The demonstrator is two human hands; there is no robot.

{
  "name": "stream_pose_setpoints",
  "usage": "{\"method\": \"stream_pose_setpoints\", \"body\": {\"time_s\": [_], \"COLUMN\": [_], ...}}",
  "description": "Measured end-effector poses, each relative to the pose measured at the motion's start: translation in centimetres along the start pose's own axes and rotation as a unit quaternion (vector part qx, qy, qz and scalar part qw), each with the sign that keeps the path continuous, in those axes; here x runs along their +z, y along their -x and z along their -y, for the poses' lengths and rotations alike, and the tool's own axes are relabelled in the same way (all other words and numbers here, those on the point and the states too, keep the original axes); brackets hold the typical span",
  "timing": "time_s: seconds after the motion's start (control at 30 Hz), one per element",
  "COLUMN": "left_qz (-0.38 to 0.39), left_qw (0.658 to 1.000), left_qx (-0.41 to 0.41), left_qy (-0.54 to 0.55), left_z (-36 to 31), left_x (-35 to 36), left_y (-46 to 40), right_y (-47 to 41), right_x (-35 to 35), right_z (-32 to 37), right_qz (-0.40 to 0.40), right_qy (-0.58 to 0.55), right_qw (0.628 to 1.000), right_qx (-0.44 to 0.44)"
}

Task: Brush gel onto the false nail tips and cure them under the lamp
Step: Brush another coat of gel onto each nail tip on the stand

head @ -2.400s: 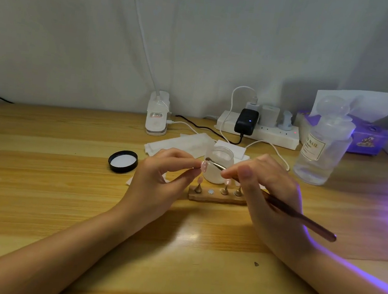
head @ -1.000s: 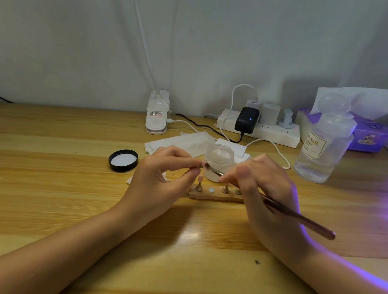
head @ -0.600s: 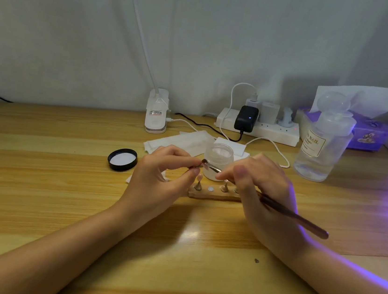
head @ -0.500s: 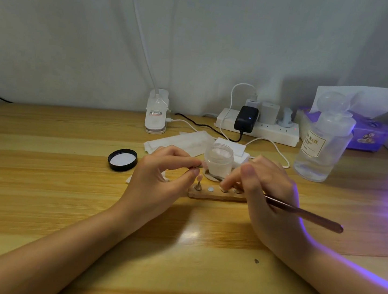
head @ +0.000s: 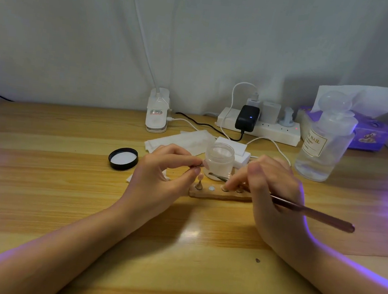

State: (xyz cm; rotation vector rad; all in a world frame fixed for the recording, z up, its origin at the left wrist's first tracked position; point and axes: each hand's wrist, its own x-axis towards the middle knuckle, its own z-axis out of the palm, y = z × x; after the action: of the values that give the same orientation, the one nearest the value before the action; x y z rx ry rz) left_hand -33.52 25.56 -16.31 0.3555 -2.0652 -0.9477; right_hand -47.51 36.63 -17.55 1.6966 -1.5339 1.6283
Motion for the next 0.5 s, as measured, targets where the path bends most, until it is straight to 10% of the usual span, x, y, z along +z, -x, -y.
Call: {"method": "stream_pose_setpoints", "body": {"time_s": [0.5], "left_qz": [0.003], "left_qw": [1.0], "left_qx": [0.003], "left_qy": [0.008], "left_z": [0.0], "left_x": [-0.14], "left_y": [-0.04], "right_y": [-0.19], "right_x": [0.02], "right_z": [0.23], "right_qz": [0.004], "right_qy": [-0.022], "right_qw": [1.0], "right_qx": [0.021]}}
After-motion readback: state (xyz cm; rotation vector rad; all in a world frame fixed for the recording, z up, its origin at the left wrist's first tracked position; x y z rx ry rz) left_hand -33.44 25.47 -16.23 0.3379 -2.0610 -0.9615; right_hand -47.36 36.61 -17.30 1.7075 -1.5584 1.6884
